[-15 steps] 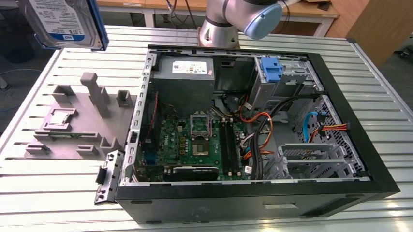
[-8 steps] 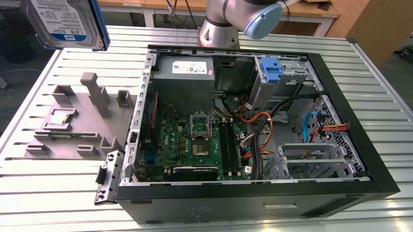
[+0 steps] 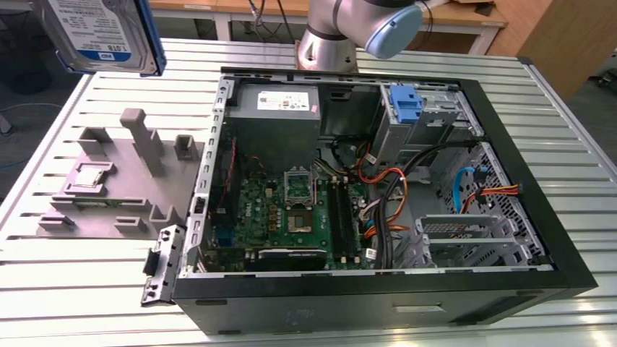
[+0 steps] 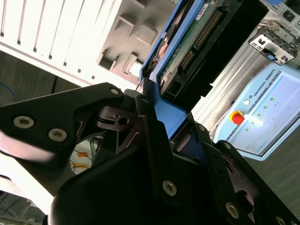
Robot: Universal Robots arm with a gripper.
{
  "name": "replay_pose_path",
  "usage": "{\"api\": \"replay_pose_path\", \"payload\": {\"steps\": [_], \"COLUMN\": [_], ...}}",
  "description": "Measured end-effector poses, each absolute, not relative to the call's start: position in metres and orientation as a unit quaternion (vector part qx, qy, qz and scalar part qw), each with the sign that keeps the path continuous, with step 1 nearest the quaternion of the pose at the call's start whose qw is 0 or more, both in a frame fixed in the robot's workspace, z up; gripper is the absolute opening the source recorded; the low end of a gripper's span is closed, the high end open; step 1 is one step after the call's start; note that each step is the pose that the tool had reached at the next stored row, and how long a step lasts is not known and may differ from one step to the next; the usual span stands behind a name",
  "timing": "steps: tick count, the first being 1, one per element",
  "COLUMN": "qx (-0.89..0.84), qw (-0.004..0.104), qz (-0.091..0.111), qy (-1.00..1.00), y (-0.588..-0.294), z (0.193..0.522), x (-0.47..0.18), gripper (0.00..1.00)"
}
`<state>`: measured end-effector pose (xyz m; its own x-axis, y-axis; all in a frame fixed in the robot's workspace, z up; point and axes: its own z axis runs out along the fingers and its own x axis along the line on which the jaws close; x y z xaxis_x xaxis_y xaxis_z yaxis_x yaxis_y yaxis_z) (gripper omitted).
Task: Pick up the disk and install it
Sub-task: 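Pick up the disk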
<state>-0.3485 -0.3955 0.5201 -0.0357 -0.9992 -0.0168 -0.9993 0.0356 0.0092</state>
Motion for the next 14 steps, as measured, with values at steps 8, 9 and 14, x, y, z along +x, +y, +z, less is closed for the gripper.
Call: {"api": "replay_pose_path", "payload": {"steps": [8,9,14], "qx": [-0.694,-0.694,-0.694], "qw": [0.003,0.003,0.003], "qz": [0.009,0.009,0.009], "qy": [0.720,0.720,0.720], "y": [-0.3956,-0.3955,-0.3955], "z": [0.5201,0.5201,0.5201], "x": [-0.3464,-0.3461,-0.3445], "gripper": [0.36,0.36,0.36]}}
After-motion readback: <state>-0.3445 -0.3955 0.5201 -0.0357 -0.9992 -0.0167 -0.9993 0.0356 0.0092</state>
